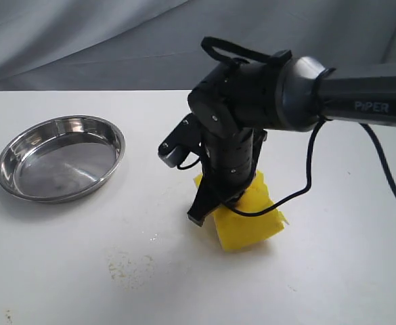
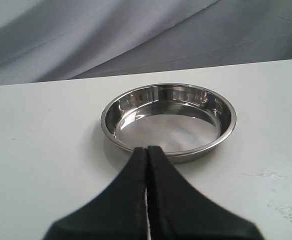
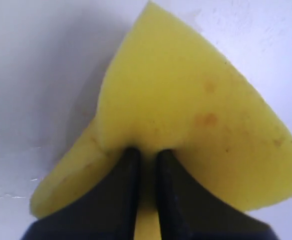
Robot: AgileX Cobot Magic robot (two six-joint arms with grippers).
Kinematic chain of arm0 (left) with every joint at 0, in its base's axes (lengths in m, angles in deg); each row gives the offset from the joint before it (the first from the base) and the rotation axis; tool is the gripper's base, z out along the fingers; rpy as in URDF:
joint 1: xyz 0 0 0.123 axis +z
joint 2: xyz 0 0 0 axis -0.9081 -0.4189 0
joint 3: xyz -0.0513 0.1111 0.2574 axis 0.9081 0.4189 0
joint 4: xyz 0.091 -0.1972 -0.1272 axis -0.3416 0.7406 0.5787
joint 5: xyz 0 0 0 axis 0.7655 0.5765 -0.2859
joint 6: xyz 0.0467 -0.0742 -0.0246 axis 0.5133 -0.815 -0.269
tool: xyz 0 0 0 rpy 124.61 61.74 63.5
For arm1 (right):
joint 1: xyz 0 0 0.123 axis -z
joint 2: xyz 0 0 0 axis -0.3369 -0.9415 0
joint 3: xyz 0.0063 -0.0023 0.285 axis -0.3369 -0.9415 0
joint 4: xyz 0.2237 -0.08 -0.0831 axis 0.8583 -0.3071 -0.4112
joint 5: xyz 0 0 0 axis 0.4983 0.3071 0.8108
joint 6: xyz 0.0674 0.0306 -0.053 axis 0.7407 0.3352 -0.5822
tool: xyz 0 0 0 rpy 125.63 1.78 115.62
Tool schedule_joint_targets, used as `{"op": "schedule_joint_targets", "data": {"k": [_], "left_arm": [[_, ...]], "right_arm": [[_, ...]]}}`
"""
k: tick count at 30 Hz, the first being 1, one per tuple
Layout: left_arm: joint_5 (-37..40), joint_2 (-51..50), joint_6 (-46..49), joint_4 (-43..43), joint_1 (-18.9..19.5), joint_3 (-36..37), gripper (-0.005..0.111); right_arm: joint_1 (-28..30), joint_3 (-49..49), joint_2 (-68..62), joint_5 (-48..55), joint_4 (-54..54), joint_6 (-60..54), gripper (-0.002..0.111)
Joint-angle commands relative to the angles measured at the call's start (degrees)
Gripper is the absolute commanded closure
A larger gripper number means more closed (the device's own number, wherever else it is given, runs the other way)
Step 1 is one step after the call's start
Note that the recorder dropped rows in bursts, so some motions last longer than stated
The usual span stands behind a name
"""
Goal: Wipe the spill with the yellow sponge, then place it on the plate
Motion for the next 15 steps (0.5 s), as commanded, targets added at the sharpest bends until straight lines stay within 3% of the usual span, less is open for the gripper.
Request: {"op": "schedule_joint_targets", "data": {"k": [1, 8, 15], "left_arm": [[-0.4, 0.3, -0.1, 0.4, -0.4, 0.2, 0.107], [-0.4, 0.3, -0.1, 0.4, -0.4, 0.2, 0.107], [-0.4, 0.3, -0.1, 0.4, -0.4, 0.2, 0.107]], "right_arm": [[0.9, -1.4, -3.9, -1.1, 3.4, 0.2, 0.098], [-1.1, -1.4, -5.0, -8.1, 27.9, -16.3, 0.098], [-6.6, -1.4, -5.0, -12.0, 34.3, -21.8, 0.098]]}}
